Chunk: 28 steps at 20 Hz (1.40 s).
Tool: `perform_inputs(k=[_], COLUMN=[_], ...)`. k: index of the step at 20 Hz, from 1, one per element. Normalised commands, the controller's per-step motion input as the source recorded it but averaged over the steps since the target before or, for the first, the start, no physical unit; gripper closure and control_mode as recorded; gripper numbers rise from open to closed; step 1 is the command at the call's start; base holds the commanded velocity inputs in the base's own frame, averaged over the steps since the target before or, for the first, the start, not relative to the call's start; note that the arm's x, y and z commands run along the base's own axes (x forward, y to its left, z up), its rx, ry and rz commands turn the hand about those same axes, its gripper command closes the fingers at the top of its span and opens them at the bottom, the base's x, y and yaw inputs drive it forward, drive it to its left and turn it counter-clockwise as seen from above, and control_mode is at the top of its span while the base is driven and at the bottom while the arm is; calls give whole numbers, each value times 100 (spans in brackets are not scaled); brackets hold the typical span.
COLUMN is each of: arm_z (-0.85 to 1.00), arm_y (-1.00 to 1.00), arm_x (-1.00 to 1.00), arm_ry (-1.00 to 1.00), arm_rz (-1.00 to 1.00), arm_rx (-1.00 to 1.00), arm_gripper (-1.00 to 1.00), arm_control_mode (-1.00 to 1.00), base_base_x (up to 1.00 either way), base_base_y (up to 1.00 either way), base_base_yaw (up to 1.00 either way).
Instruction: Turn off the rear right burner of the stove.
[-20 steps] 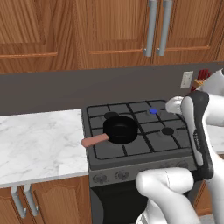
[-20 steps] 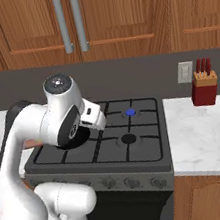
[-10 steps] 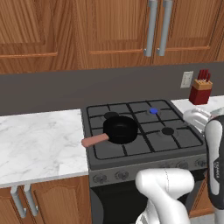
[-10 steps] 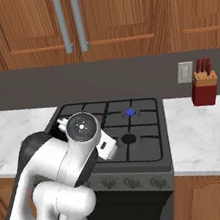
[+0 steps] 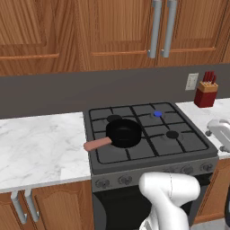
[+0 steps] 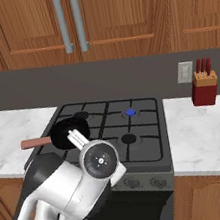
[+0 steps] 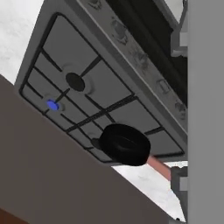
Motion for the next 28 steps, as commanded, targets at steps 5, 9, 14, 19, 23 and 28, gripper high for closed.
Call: perform_inputs(k=[5, 9, 14, 19, 23, 28], arm_z=[-22, -20, -35, -45, -42, -37], arm_y=[-26, -17, -1, 0, 0, 0], arm_x=[-45, -36, -21, -8, -1, 0], arm_ry=[-4, 0, 0, 0, 0, -1], arm_rz=[-5, -2, -3, 0, 0, 0], arm_rx=[18, 16, 10, 6, 5, 1], arm_gripper=[-100, -100, -100, -100, -100, -100], arm_control_mode=[-100, -100, -100, -100, -100, -100], base_base_x=[0, 0, 0, 0, 0, 0], base_base_y=[0, 0, 0, 0, 0, 0], base_base_yaw=[0, 0, 0, 0, 0, 0])
